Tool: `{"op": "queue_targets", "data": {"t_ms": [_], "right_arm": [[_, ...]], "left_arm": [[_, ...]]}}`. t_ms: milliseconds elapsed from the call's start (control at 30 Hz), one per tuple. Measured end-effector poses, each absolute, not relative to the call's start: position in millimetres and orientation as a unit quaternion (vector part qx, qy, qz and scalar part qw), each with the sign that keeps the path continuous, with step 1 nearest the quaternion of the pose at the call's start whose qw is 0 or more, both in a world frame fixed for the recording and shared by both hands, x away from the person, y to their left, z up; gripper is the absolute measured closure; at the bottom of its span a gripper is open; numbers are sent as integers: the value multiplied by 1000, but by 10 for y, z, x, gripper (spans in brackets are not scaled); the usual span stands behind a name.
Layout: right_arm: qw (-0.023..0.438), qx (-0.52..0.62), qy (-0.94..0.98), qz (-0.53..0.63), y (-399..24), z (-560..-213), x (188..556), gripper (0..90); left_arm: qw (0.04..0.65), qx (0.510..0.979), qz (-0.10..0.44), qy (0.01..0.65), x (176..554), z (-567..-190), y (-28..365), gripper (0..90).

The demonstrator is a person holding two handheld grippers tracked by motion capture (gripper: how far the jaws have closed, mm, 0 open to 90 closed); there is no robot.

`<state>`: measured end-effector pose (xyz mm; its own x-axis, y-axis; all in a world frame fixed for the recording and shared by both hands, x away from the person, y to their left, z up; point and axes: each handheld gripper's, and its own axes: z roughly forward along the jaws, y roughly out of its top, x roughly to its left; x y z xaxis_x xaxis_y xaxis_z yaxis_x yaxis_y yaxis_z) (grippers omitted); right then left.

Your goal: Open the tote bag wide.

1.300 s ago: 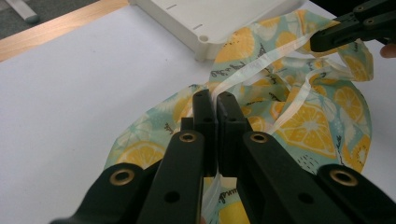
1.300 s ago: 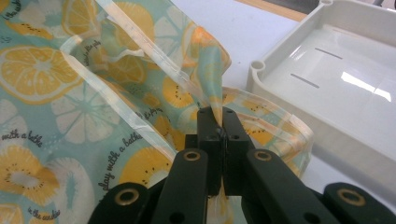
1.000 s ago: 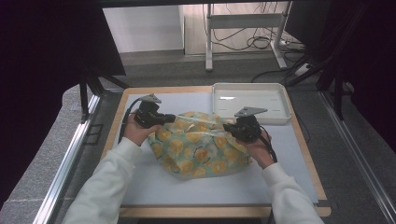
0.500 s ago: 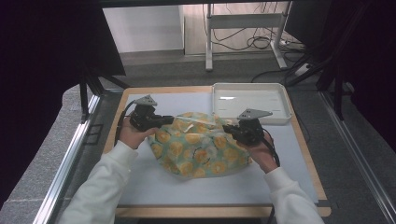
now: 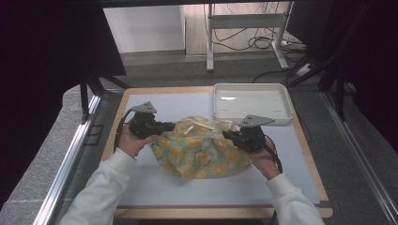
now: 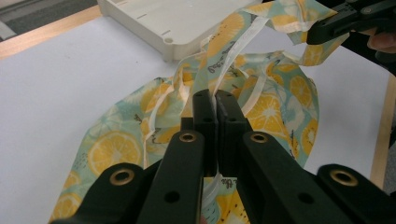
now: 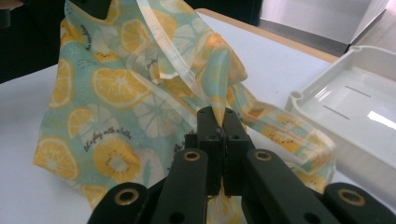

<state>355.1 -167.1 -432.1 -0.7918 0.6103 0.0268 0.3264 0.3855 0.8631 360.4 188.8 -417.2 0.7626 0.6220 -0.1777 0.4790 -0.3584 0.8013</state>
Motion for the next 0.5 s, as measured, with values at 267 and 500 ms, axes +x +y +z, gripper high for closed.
{"op": "queue_targets", "data": {"t_ms": [267,500], "right_arm": [[141,284,824,471,-1738,-4395,3456,884],[131,281,828,467,-1768,-4455,3379,883]], "left_arm": [[463,818,73,333,3474,-4257,1911,897],[468,819,70,325,3368,-4300,1904,897]]}}
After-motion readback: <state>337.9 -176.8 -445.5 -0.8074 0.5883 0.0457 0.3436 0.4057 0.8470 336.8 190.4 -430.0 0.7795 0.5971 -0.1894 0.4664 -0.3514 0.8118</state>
